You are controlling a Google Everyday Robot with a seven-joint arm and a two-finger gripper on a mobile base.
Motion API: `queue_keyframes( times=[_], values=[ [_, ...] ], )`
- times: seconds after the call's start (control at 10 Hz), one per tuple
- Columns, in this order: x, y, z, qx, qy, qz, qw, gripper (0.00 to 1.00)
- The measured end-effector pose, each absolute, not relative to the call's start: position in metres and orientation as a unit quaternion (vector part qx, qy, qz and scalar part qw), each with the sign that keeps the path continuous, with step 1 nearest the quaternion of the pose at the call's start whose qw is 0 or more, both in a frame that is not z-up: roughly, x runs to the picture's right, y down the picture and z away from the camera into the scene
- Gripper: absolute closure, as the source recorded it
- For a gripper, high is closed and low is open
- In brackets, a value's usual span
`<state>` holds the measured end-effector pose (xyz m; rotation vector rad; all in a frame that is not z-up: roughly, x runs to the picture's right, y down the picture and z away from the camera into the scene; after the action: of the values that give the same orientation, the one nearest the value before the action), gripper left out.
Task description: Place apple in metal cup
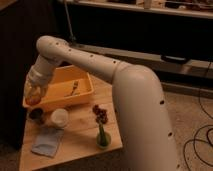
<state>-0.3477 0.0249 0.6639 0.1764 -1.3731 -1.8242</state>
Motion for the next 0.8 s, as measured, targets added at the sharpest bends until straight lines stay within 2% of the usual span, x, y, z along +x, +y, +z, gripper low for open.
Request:
queue_keyframes(
  times=[0.5, 0.7, 0.8],
  values=[
    [-0.358, 0.063, 0.71, 0.042, -0.552, -0.747, 0.37, 1.0],
    [-0.366, 0.069, 0.707, 0.042, -0.556, -0.751, 0.354, 1.0],
    [-0.368, 0.072, 0.705, 0.043, -0.559, -0.751, 0.349, 0.96]
  ],
)
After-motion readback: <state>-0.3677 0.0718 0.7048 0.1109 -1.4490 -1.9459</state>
